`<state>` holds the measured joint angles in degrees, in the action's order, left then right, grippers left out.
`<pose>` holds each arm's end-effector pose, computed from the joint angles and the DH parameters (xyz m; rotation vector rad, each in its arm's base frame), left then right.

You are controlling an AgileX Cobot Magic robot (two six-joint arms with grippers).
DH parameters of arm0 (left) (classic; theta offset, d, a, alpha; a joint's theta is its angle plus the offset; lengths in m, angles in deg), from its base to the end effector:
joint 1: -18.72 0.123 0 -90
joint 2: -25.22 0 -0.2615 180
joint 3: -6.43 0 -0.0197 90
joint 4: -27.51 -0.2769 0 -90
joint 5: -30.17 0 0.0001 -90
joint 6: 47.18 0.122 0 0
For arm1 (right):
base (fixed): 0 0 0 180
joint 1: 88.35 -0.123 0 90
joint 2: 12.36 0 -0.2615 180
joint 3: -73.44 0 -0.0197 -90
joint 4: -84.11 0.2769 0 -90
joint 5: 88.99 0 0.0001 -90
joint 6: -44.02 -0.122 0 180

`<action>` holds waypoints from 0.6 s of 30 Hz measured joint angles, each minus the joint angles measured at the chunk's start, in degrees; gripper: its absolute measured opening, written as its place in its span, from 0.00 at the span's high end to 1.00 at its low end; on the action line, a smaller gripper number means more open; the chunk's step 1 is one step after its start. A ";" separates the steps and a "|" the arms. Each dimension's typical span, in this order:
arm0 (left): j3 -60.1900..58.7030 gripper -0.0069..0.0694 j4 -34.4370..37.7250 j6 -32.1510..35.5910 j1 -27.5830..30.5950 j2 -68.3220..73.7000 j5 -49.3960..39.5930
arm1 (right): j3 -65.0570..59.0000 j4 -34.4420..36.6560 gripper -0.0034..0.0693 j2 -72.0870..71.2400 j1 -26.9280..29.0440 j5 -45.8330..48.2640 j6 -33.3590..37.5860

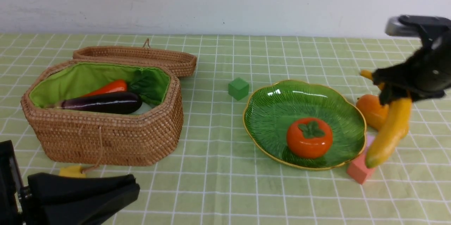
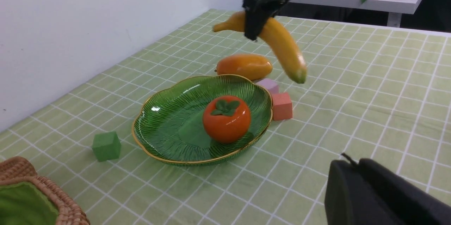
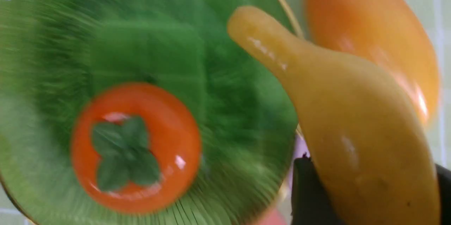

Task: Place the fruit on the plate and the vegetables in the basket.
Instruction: Use the right arm to grab a banana and put it into the right plate

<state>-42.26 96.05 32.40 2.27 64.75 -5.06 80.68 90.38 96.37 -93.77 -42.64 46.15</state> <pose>0.1491 -0.1124 0.2951 0.8655 1.5632 -0.5209 0.4214 0.0497 0.2320 -0.1019 2.5778 0.1516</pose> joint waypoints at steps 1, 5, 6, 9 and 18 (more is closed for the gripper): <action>0.00 0.88 0.00 0.05 0.00 0.00 0.00 | 2.27 0.00 0.50 1.86 -0.78 -1.09 2.16; 0.00 0.88 0.00 0.04 0.00 0.00 0.00 | 10.90 -0.50 0.50 11.62 -1.74 -1.81 9.20; 0.00 0.88 0.00 0.04 0.00 0.00 0.00 | 12.27 -0.82 0.50 13.24 -1.67 -1.44 10.41; 0.00 0.88 0.00 0.04 0.00 0.00 0.00 | 15.25 -1.58 0.50 17.00 -1.62 0.03 12.61; 0.00 0.88 0.02 0.04 0.00 0.00 0.00 | 17.36 -0.91 0.44 19.37 -2.55 -0.46 16.67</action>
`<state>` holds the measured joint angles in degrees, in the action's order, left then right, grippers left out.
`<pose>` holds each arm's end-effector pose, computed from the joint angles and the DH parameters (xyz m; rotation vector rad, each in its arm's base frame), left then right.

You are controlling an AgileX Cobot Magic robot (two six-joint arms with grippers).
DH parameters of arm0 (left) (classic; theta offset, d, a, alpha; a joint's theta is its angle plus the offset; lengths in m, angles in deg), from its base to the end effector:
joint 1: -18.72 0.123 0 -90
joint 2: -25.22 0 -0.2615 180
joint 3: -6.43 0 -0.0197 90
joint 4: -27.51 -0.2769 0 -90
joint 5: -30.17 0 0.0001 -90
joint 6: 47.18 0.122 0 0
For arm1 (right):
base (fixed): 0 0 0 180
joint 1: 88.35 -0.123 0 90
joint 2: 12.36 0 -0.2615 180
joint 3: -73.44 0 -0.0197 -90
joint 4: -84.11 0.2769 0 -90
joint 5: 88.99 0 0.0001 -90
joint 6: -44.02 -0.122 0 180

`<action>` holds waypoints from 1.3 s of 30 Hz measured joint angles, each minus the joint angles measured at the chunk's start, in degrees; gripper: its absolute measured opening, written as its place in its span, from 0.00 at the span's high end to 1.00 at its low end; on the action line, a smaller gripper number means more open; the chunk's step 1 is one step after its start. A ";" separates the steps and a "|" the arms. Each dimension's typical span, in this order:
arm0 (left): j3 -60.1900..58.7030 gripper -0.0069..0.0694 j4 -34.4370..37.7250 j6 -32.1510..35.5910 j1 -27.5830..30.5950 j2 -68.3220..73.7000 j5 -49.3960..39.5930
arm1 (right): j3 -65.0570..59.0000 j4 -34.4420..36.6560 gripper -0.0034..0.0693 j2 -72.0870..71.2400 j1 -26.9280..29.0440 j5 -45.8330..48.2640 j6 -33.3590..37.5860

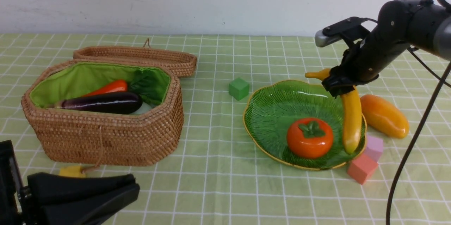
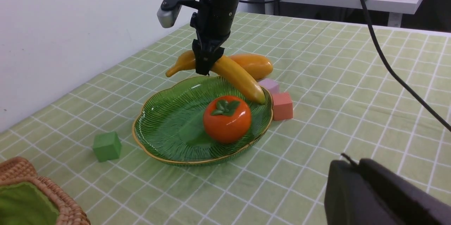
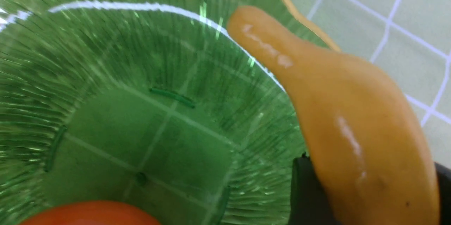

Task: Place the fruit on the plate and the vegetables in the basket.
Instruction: Use the right arm to grab a banana and put it into the right plate, then use the right arm to grab a mango and put it into the right plate

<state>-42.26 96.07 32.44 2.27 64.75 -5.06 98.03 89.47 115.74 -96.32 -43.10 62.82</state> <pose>0.1491 -0.1124 0.2951 0.8658 1.5628 -0.5208 0.4914 0.0771 0.1786 -0.5430 2.5449 0.0430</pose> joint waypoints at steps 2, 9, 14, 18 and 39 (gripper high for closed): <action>0.00 0.88 0.00 0.00 0.00 0.00 0.00 | 0.13 0.00 0.33 0.00 -0.19 0.30 0.17; 0.00 0.88 0.00 0.00 0.00 0.00 0.00 | 1.89 -0.76 0.08 -1.81 -0.25 5.75 0.18; 0.00 0.89 0.00 0.00 0.00 0.00 0.00 | 2.86 -7.43 0.12 -6.07 1.55 12.07 -0.43; 0.00 0.89 0.00 0.00 0.00 0.00 -0.06 | 2.97 -9.57 0.18 -6.18 6.92 14.30 0.54; 0.00 0.88 0.00 2.85 0.00 0.00 0.98 | 2.97 7.21 0.07 9.51 15.33 7.41 19.70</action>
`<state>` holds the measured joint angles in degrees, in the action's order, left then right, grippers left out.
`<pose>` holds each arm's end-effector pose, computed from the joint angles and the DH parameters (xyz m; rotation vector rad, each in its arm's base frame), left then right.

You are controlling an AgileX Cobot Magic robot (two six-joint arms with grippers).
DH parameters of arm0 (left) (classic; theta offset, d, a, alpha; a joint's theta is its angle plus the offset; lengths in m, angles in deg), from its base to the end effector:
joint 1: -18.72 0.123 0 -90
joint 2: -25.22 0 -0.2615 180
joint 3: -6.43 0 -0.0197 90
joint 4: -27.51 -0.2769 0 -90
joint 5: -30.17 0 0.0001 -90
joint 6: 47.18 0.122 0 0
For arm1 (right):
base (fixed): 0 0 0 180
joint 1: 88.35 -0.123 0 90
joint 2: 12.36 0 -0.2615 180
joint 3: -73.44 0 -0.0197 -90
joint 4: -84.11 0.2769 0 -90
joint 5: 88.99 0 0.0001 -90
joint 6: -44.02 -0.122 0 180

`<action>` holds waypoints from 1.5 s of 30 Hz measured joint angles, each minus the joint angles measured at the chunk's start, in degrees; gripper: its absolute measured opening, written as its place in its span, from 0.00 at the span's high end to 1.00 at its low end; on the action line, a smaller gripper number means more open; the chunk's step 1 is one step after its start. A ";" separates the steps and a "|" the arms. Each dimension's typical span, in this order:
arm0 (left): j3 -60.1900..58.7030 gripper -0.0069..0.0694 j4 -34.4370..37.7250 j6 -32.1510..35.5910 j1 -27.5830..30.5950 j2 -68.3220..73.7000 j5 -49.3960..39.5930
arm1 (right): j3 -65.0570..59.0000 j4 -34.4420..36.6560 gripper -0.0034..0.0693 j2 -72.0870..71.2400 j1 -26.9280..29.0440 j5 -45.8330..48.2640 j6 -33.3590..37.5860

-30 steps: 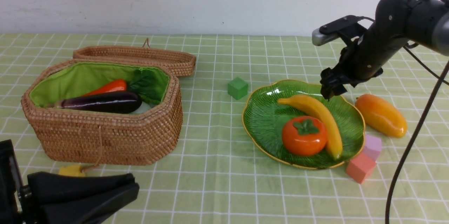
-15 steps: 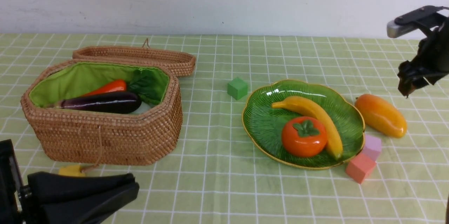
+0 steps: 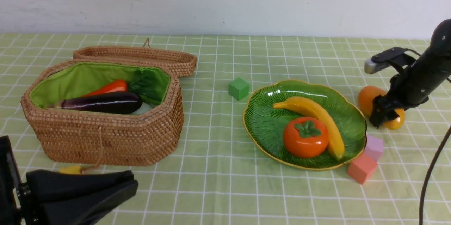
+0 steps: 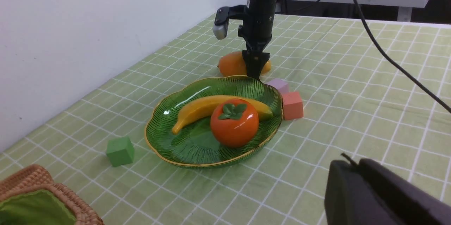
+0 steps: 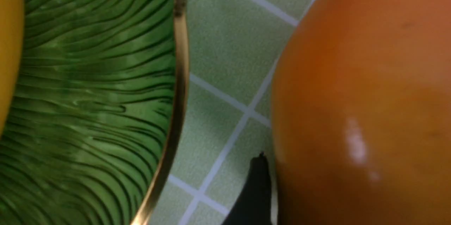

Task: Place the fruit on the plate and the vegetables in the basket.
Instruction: Use the right arm to grab a mango and put it into the right plate

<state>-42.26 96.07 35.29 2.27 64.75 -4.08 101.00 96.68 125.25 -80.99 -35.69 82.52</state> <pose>0.1507 -0.1112 0.2957 0.8885 1.5373 -0.4722 0.4943 -0.0424 0.1082 -0.6077 2.7315 0.0927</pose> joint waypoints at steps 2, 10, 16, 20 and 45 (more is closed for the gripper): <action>0.00 0.88 0.00 0.21 0.00 0.00 0.12 | 0.13 0.31 0.08 0.40 0.00 0.02 0.00; 0.00 0.88 0.05 0.34 0.00 0.00 2.07 | 0.29 0.81 0.18 0.51 0.00 0.12 0.01; 0.00 0.88 0.05 0.34 0.00 0.00 2.41 | 0.18 0.76 0.18 -2.24 0.00 1.39 -0.26; 0.00 0.87 0.05 0.34 0.00 0.00 3.07 | 0.18 1.39 0.18 -10.23 -0.40 4.61 -5.27; 0.00 0.86 2.72 0.34 0.00 -0.85 12.55 | 0.18 11.82 0.18 -6.46 -24.86 -6.40 -13.71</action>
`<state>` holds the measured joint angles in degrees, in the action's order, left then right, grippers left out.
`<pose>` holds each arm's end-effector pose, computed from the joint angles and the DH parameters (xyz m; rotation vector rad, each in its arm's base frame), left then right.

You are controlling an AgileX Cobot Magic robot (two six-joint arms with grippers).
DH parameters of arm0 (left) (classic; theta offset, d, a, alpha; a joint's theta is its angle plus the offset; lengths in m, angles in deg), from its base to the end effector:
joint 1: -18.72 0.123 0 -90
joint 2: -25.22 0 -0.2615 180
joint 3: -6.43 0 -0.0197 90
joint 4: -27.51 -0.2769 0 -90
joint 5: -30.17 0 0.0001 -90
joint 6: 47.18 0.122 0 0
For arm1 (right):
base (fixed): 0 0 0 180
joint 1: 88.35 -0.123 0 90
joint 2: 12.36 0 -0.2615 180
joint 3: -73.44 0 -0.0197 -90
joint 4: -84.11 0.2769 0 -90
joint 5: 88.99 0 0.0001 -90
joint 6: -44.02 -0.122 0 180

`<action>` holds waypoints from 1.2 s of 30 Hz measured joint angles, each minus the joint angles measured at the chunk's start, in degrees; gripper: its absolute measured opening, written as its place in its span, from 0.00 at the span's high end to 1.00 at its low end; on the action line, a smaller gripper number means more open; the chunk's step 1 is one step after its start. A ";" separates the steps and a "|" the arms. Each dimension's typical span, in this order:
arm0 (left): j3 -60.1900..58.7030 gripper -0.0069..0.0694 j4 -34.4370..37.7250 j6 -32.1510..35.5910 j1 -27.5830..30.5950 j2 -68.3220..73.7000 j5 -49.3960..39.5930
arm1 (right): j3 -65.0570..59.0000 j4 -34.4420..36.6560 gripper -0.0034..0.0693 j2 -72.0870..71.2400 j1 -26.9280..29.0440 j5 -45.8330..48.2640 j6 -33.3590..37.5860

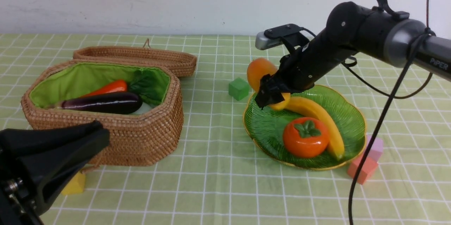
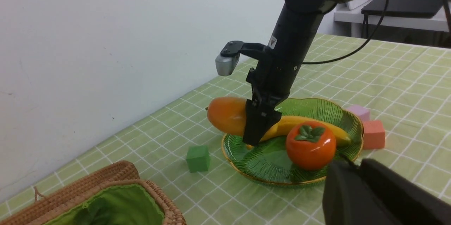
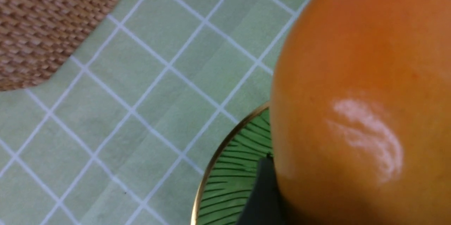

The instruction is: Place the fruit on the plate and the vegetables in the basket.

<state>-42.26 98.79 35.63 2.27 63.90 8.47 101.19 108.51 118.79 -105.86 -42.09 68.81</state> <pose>0.1657 -0.0936 0.3095 0.6774 1.5133 -0.3429 0.4736 0.1880 0.1766 -0.6700 2.4822 0.4597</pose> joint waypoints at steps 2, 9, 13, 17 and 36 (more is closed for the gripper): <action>0.00 0.86 0.15 0.00 0.00 -0.59 0.00 | 0.00 -0.66 0.18 0.17 0.00 -0.22 -1.00; 0.00 0.86 0.63 0.00 0.00 -1.05 -0.06 | 0.00 -3.52 0.06 0.21 0.05 -0.28 -2.64; 0.00 0.86 0.69 0.00 0.00 -1.05 -0.26 | 0.00 -4.53 0.03 0.13 0.05 0.68 -2.67; 0.00 0.86 0.69 0.00 0.00 -1.05 -0.78 | -0.02 -5.08 0.09 -2.50 0.09 3.59 -2.91; -9.73 0.93 4.57 -15.40 0.00 -27.77 14.61 | -12.48 -12.14 0.96 -36.96 -0.01 24.18 -18.60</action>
<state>-51.99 103.36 20.23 2.27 36.13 23.09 88.71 96.37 81.83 -105.87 -17.92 50.20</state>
